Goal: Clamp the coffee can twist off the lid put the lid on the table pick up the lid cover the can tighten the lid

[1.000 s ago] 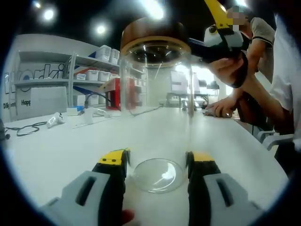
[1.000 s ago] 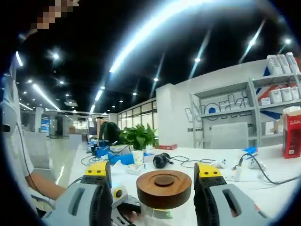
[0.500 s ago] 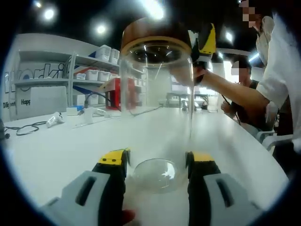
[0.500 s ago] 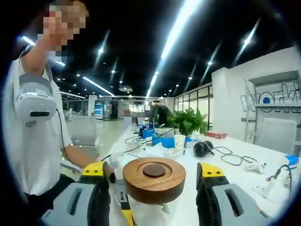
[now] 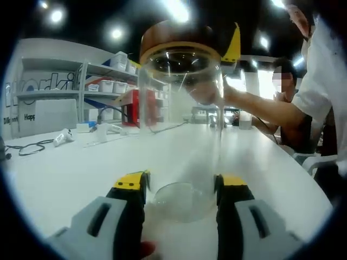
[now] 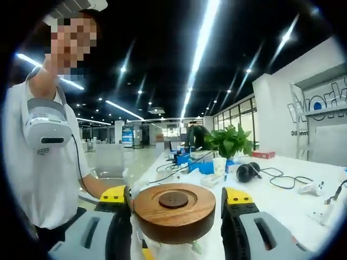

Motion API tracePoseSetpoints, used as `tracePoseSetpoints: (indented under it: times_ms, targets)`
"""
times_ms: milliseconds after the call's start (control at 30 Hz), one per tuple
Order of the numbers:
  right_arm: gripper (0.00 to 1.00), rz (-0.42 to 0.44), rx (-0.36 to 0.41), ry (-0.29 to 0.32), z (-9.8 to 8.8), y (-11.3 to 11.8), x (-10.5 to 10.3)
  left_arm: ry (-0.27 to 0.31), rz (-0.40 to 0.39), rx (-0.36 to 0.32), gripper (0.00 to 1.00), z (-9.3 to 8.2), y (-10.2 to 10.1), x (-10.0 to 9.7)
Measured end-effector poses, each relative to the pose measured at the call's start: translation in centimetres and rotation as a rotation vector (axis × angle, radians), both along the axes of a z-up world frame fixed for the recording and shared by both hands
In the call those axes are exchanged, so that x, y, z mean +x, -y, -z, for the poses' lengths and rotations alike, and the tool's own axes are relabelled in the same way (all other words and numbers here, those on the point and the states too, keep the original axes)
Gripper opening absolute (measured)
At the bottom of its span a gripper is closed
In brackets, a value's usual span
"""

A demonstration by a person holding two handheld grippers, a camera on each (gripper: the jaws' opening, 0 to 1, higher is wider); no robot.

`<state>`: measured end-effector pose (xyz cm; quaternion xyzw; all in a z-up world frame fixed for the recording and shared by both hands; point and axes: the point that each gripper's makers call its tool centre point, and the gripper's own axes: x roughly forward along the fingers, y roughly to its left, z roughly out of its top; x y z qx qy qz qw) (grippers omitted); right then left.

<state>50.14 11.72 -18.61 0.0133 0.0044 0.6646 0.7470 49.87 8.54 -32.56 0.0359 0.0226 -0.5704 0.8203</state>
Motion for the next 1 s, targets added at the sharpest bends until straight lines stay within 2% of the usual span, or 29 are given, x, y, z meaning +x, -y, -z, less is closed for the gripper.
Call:
tracePoseSetpoints:
  times_ms: [133,400,1000]
  targets:
    - [0.56,-0.002,0.017,-0.004,-0.13,0.02,0.01,0.001,-0.001,-0.001,0.42,-0.04,-0.05,-0.01]
    - [0.54,0.011,0.009,0.002,-0.09,0.05,-0.07,-0.001,-0.001,-0.001,0.42,-0.05,-0.07,-0.05]
    - [0.52,0.133,0.006,0.008,-0.18,0.66,-0.03,-0.004,0.000,0.004,0.41,-0.04,-0.04,-0.25]
